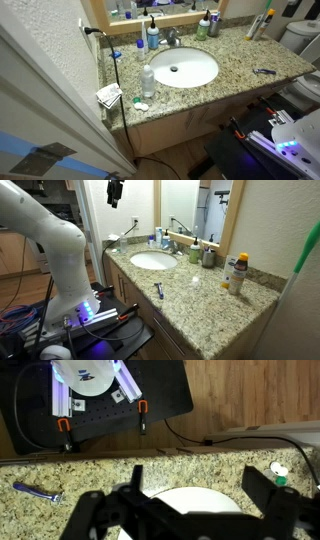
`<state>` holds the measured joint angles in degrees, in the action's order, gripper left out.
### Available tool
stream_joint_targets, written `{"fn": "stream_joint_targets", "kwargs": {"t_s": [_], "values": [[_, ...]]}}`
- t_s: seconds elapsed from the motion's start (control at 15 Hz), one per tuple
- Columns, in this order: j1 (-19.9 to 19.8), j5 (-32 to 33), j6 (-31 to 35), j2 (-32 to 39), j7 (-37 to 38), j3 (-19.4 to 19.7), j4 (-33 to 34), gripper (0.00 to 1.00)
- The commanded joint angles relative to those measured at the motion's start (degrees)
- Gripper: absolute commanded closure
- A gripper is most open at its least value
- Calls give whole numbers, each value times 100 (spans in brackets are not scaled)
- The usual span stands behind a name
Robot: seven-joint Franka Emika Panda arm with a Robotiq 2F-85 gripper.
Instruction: Move the clear bottle closer to the silver cup
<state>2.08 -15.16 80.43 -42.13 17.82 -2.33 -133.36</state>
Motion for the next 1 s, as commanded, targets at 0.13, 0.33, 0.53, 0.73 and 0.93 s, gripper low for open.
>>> {"fn": "stream_joint_targets", "kwargs": {"t_s": [0.13,0.33,0.53,0.73,0.93], "values": [[-194,-65,-43,3,-97,-127,20,0],[-141,-14,183,361,-38,-376,-15,0],[189,-225,1019,829,99,-1098,-98,0],[437,-266,2250,1492,537,-1818,201,0],[656,-156,2403,1457,743,-1809,120,0]]}}
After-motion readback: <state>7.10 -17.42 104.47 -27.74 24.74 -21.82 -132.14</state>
